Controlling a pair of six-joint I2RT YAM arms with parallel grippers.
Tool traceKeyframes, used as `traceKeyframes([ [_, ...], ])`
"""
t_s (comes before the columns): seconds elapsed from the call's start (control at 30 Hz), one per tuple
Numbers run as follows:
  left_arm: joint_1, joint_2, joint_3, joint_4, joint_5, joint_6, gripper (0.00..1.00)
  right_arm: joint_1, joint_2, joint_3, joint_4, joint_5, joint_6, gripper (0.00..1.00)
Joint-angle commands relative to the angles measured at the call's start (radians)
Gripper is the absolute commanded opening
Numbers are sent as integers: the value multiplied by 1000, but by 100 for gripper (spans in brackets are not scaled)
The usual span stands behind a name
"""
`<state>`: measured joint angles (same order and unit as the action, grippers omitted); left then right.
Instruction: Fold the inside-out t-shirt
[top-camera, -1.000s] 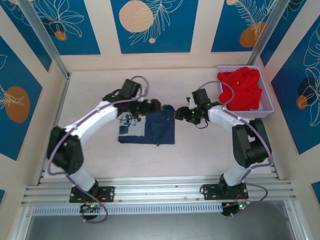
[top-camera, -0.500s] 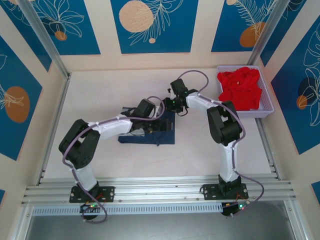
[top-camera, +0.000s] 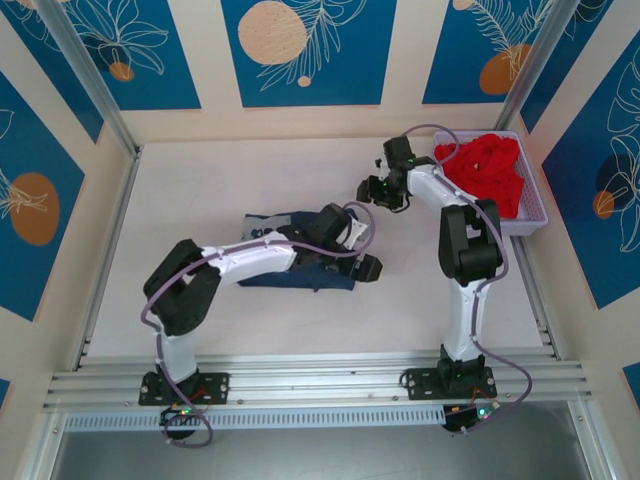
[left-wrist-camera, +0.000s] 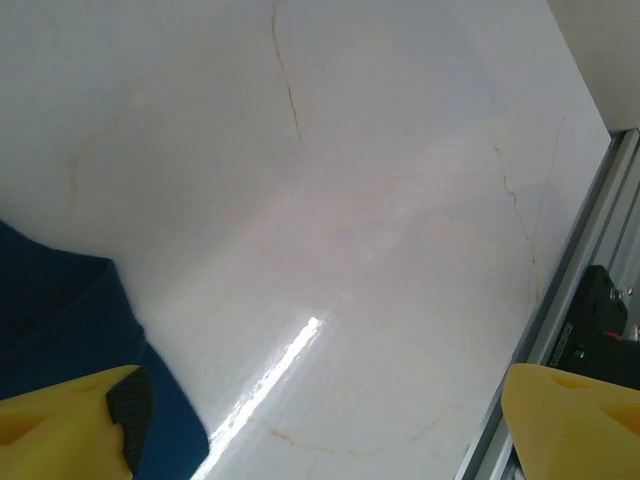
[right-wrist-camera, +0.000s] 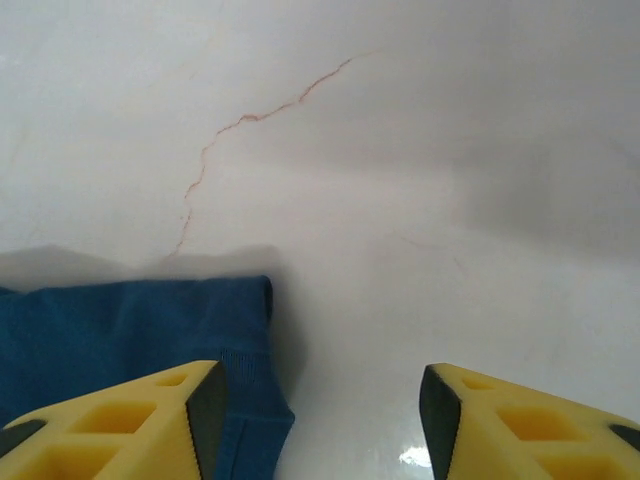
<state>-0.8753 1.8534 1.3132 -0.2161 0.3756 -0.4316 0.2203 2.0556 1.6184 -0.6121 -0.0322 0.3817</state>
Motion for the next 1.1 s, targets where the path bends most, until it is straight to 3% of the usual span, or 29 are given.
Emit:
traceKeyframes([
  [0.0, 71, -169, -50, -98, -58, 109, 90, 19, -186, -144, 2, -166, 0, 57],
  [0.13, 335, -253, -180, -98, -43, -16, 90, 87, -350, -396, 163, -333, 128, 56],
  [0.23, 494, -181, -157, -109, 22, -59, 89, 212, -383, -493, 239, -355, 233, 54],
  [0.37, 582, 3, -16, -99, 43, -25, 87, 320, -370, -571, 355, -334, 356, 48],
  [0.53, 642, 168, 88, -155, 36, 12, 85, 321, -268, -549, 278, -253, 347, 44],
  [0.63, 646, 152, 16, -158, 20, 30, 84, 270, -206, -510, 197, -183, 298, 41],
  [0.83, 595, -80, -372, -6, 33, -60, 84, 138, -50, -281, 68, -84, 177, 38],
  [0.97, 375, -316, -602, 99, -32, -196, 85, 119, 145, 93, 5, -111, 105, 39],
  [1.07, 221, -408, -618, 145, -37, -242, 86, 140, 280, 442, -121, -148, 19, 40],
])
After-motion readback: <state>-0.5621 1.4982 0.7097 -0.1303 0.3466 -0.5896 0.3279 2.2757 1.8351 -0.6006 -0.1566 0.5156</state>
